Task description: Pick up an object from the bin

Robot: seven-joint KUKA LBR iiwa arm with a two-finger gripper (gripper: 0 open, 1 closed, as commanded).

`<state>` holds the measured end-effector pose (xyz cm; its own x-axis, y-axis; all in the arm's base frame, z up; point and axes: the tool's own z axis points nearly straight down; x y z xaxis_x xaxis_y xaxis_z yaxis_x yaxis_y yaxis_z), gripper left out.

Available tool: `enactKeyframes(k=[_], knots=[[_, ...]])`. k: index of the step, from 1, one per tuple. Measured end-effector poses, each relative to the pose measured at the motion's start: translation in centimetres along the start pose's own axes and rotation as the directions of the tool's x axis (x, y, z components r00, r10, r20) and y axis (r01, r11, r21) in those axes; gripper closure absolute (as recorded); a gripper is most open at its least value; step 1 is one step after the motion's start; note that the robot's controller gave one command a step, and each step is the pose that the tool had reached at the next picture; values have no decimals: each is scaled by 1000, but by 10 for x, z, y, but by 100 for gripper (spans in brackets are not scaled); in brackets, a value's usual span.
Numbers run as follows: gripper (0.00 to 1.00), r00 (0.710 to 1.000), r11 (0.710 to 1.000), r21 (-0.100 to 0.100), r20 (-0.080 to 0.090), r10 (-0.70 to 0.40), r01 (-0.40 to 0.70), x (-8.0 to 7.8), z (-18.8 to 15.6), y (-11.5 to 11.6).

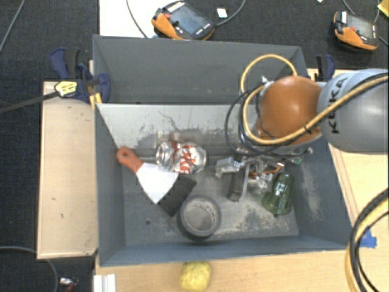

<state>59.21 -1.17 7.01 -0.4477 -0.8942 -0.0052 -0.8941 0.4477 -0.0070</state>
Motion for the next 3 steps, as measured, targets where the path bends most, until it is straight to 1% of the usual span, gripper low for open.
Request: enactKeyframes(k=[1, 2, 3], knots=[[100, 1000, 1000, -3, -1, 14, -14, -7, -1, 3], [100, 1000, 1000, -3, -1, 15, -15, -7, -1, 3], [100, 1000, 1000, -7, -2, 18, -18, -6, -22, 5]])
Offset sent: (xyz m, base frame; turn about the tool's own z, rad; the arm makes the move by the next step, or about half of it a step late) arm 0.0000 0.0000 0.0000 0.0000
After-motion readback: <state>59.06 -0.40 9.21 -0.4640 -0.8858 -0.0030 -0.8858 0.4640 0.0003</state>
